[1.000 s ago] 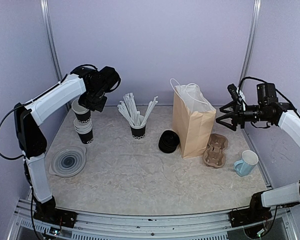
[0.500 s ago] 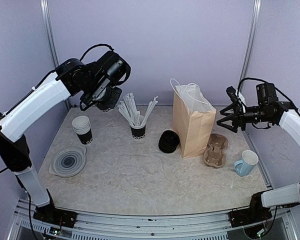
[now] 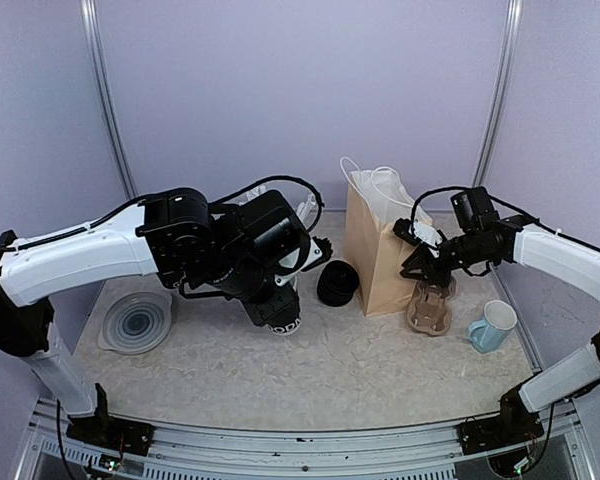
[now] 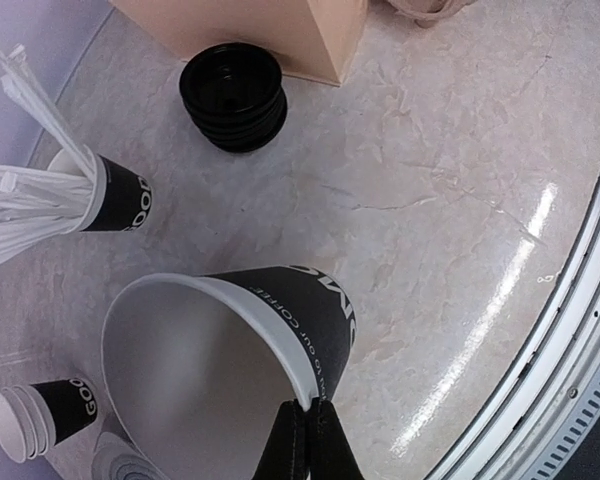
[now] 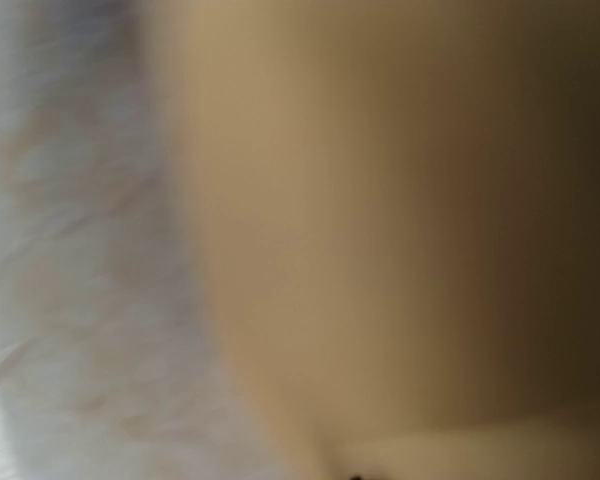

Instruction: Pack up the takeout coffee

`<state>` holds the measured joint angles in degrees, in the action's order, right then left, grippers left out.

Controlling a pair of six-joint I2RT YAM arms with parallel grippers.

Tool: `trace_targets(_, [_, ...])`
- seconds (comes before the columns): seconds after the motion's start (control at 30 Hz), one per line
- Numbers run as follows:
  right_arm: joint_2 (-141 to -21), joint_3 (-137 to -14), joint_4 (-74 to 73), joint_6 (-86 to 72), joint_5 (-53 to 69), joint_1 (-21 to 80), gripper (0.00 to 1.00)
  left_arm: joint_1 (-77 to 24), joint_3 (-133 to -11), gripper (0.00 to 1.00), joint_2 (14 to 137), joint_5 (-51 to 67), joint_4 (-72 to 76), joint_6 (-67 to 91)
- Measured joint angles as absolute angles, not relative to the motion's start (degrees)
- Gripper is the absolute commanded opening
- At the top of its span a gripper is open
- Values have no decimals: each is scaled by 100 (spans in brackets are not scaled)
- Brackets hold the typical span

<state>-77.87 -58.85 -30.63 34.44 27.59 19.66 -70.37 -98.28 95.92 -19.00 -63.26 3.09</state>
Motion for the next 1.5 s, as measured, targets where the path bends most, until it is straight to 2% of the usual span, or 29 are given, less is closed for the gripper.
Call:
trace_targets(0.37, [-8545,-6241,-1789,3186,1623,1970,24,-7242,-9865,0,11098,-1809,-5817,121])
trace_targets(0.47, [-8630,-6241,-1623,3162,1415,1970,28,-7240,-9867,0,11288,-1708,-5695,3])
trace_targets(0.8, [-8425,-6243,-2427,3483,2333,2012,45,-7242,-10003,0,11456,-1608,-5645,-174])
trace_targets(0.97, [-8226,-6243,-2759,3586,2405,2460,50,-7242,-9891,1,11441,-1656,-5743,-45])
trace_targets(1.13, [-8392,-6355,-2803,3599,2156,3065,50,-7244,-9594,24,11292,-1651,-5704,119])
trace_targets(1.33, [-8866,-6764,-2764,3610,1772,3479,50,-7255,-9502,35,11262,-1686,-5747,274])
trace_targets(1.5, [-9105,-6930,-2698,3614,1441,3667,51,-7264,-9432,53,10851,-1894,-5682,268])
